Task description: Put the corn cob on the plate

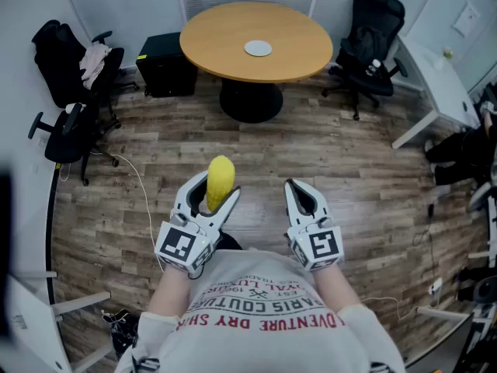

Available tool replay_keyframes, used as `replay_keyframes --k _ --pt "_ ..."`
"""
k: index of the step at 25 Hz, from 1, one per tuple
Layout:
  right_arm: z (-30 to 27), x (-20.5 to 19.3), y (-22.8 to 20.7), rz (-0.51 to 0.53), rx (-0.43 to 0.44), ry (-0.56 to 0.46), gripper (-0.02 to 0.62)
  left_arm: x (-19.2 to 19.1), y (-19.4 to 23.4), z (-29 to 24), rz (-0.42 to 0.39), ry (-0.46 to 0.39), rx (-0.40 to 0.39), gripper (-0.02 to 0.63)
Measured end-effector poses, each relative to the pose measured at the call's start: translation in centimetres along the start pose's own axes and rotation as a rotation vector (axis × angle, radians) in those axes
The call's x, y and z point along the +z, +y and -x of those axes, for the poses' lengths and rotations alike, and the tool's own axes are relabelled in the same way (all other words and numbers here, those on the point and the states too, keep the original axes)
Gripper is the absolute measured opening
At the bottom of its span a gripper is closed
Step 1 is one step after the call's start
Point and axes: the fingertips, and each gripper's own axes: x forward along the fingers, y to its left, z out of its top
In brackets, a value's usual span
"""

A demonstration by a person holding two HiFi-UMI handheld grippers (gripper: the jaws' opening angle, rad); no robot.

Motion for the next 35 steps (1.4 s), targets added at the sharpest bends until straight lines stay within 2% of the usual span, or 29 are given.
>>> replay_keyframes --k 8,13,20,24,27,35 --pt "-0.3 -0.3 0.0 -0.018 0.004 0.007 0.029 -0.6 0.8 0.0 -0.007 -0.003 0.016 0.278" --pt "-0.4 0.4 0.6 0.067 0.001 -0.023 0.029 -0.7 1.0 -0.3 0.011 0.009 0.022 0.278" --pt "-2.3 -0.2 0.1 0.018 -0.005 0.014 0.031 -0.5 2.7 -1.5 0.016 0.013 0.011 0.278" --pt "-5.2 -0.2 0.2 -0.007 -0.006 0.024 0.031 -0.4 5.5 -2.0 0.019 0.011 0.009 0.278" --pt "-8.0 0.1 0.4 0.017 -0.011 0.033 0.031 -0.4 8.4 -2.8 0.026 0.01 0.006 0.278" --pt "-17.3 1.2 0.3 0.023 -0.067 0.047 0.031 0.6 18.1 -6.0 0.029 -0.006 -0.043 0.278"
